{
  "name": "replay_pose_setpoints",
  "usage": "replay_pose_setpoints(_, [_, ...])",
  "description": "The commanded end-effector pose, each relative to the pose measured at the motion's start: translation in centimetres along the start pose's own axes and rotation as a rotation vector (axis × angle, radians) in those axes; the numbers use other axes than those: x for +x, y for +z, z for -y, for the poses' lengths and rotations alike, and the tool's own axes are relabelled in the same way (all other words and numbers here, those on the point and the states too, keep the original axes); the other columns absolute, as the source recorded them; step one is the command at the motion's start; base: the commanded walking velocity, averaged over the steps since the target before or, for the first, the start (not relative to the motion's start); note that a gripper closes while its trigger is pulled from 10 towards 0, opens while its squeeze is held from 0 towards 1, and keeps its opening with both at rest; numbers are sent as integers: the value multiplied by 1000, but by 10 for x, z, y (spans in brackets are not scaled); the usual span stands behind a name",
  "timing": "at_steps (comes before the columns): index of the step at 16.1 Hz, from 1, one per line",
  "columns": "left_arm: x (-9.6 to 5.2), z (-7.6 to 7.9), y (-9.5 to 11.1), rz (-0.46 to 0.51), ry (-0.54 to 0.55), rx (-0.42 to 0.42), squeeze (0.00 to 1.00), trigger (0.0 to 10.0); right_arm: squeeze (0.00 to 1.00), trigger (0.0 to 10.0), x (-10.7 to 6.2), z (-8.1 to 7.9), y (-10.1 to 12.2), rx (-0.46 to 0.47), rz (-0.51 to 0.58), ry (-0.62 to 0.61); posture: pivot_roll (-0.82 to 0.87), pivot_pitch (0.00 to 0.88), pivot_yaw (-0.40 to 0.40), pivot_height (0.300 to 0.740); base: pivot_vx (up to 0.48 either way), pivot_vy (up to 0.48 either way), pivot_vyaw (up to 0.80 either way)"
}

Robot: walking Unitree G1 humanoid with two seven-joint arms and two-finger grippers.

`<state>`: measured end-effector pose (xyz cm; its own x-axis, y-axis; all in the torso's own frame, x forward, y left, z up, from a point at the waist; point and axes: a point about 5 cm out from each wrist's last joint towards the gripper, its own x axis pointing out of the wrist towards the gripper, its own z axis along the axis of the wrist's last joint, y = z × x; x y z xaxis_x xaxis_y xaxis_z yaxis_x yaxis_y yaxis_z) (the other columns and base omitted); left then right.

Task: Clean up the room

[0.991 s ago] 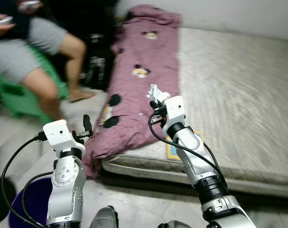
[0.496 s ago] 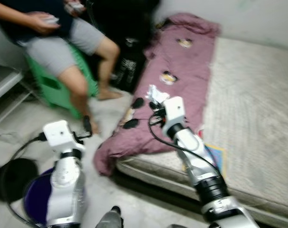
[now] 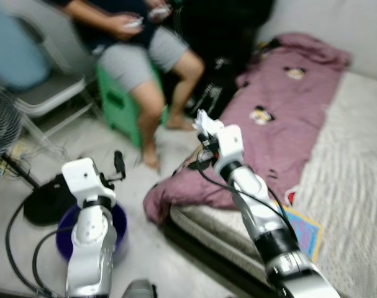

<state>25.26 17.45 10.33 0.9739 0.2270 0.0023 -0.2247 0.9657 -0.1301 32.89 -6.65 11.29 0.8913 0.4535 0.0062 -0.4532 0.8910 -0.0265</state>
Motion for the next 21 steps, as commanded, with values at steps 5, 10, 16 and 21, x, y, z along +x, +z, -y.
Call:
replay_pose_setpoints(5, [-11,-17,0,14,119,5,0,10000,0,10000,13,-16,11,-17,37,84,59,0,-87,740,0,0,800])
replay_pose_setpoints(10, [-6,-8,-3,0,64,0,0,10000,0,10000,6,-6,7,-30,42,45,8,0,-52,740,0,0,800])
replay_pose_setpoints(16, [-10,-7,-2,12,96,2,0,10000,0,10000,8,-11,9,-35,47,84,34,3,-88,740,0,0,133])
replay_pose_setpoints(21, [-15,-17,-2,18,156,14,0,10000,0,10000,8,-4,8,-50,47,38,52,6,-110,740,0,0,0])
